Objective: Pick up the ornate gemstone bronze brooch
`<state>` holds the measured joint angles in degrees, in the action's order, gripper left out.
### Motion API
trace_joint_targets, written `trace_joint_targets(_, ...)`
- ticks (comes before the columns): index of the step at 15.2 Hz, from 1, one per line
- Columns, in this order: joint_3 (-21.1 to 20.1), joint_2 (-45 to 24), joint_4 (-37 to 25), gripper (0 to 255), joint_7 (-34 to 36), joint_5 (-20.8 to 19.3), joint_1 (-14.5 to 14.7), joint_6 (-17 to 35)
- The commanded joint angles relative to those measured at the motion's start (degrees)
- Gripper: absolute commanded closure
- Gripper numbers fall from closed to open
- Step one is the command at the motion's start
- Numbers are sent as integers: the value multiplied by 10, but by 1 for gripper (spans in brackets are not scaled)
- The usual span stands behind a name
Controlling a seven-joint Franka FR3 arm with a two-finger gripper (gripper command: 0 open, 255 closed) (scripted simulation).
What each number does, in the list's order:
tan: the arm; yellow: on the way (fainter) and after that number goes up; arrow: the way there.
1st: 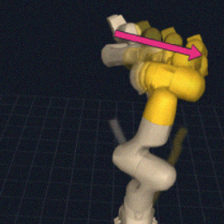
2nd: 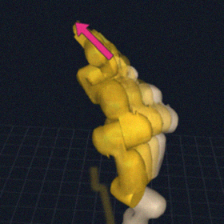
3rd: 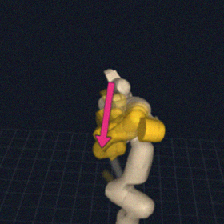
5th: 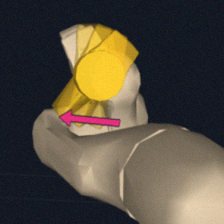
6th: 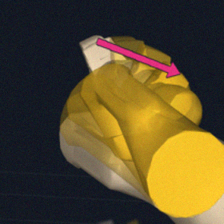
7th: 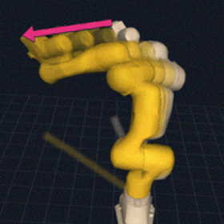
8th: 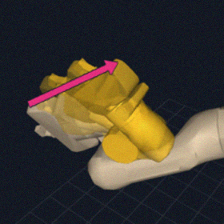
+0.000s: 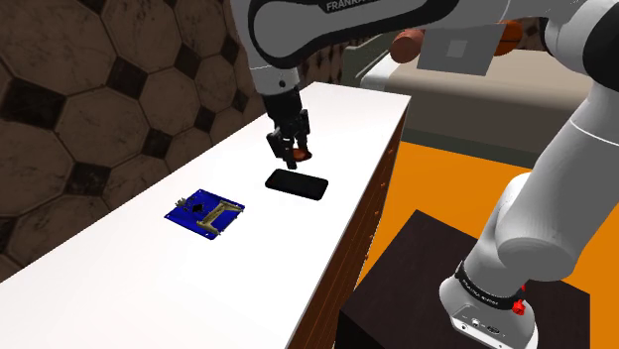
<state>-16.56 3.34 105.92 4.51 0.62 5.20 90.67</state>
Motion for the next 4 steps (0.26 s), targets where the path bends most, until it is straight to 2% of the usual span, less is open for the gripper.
trace_joint_targets(1, 0, 0, -16, 255, 0, 0, 0, -16)
trace_joint_targets(4, 0, 0, -25, 255, 0, 0, 0, -25)
